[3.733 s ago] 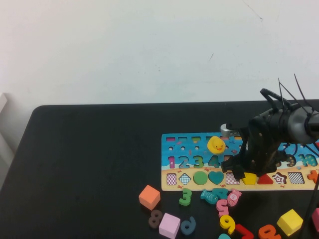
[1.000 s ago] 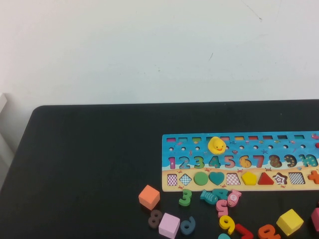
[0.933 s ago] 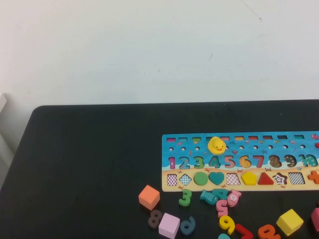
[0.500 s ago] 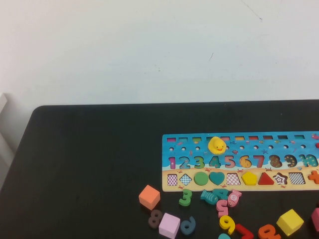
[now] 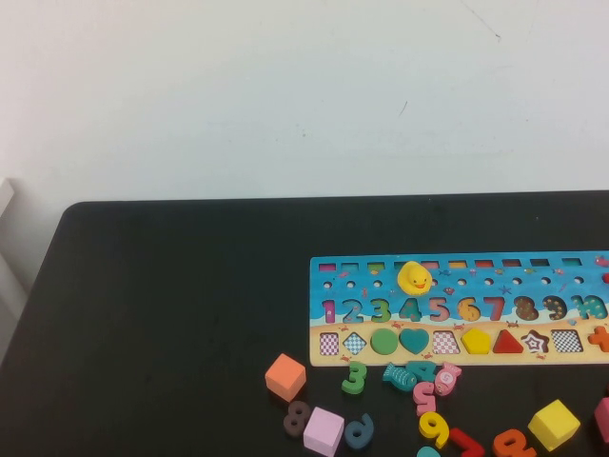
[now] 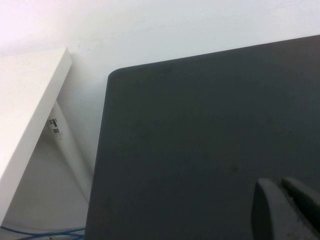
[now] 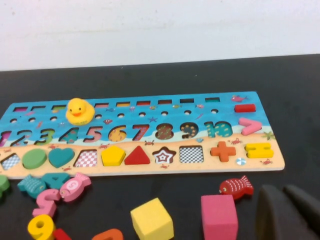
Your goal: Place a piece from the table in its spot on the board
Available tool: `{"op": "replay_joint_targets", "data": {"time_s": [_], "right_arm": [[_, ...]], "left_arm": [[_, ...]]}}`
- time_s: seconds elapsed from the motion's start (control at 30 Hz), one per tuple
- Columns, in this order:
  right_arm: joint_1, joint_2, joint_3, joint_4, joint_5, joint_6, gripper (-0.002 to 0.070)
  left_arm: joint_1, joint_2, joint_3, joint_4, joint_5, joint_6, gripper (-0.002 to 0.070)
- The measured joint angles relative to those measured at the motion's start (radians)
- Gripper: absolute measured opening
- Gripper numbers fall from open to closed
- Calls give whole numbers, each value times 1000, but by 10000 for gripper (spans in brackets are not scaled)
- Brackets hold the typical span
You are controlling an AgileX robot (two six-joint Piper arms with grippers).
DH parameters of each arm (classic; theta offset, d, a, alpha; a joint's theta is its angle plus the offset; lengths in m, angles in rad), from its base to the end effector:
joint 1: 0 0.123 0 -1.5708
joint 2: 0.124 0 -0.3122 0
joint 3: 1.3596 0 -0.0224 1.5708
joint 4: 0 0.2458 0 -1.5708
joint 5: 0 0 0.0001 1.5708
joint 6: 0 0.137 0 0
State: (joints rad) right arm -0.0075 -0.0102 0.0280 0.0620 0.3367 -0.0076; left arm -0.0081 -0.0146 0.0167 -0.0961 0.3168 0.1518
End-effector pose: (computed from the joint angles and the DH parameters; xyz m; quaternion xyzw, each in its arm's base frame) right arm 0.0656 0.0023 0.1616 0.0170 0.7946 0.0213 0.6065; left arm 0.0659 -0.0046 0.1689 0.0361 0.7828 0.0045 0.6212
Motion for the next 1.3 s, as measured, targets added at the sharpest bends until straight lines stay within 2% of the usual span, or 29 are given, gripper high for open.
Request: {"op": "replay_joint_targets", "data": {"time_s": [1.3], "right_arm": [[-4, 0, -4, -4, 19, -49, 19]], "left_arm": [[0, 0, 0, 0, 0, 0, -3]]}}
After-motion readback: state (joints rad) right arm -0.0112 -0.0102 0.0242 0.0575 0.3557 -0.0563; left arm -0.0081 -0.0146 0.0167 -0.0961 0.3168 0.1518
